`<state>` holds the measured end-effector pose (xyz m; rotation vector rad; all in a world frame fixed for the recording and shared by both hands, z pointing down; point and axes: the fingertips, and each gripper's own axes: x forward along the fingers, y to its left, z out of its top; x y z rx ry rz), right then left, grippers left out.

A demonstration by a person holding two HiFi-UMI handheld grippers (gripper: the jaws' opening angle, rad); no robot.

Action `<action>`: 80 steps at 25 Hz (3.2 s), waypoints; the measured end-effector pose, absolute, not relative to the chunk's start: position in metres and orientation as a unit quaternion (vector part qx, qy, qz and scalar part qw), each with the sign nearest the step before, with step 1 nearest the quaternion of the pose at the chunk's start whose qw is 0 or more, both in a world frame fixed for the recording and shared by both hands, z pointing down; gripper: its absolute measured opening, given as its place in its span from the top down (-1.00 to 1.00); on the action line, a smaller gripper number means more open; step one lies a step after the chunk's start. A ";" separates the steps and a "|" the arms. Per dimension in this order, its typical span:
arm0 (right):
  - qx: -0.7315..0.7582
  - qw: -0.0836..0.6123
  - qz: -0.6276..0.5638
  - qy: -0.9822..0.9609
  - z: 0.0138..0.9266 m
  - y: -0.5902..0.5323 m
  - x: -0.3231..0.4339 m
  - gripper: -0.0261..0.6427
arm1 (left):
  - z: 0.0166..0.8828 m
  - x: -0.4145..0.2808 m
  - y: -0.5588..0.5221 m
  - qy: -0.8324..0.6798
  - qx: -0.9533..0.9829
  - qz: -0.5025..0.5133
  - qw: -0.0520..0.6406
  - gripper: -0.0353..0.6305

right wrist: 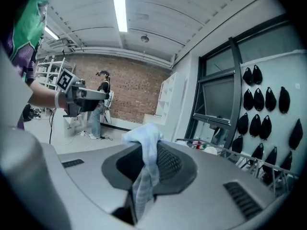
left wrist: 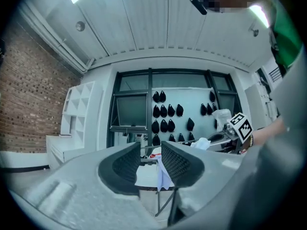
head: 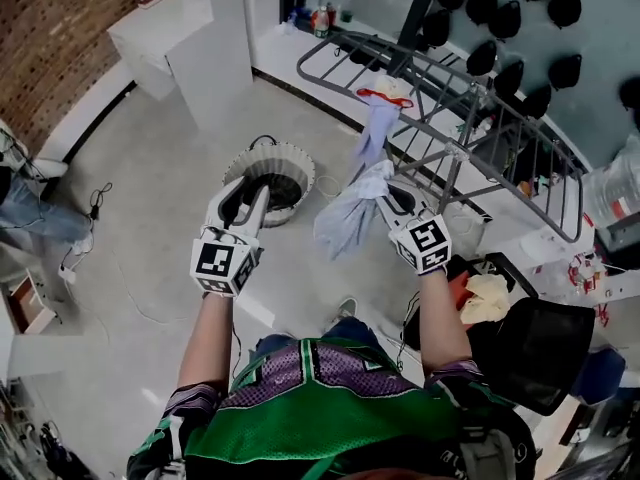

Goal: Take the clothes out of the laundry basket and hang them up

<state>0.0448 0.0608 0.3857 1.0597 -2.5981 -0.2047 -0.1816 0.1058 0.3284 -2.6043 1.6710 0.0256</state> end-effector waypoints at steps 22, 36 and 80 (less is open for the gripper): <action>0.432 0.025 -0.110 -0.895 0.183 0.016 0.278 0.76 | 0.261 0.104 -0.007 0.438 -0.896 0.010 0.079 0.47; 0.495 -0.014 -0.122 -0.860 0.122 -0.043 0.374 0.76 | 0.267 0.231 -0.088 0.331 -0.940 0.034 0.071 0.47; 0.618 0.040 -0.065 -0.783 0.132 -0.230 0.612 0.76 | 0.268 0.417 -0.297 0.232 -0.970 0.064 0.028 0.47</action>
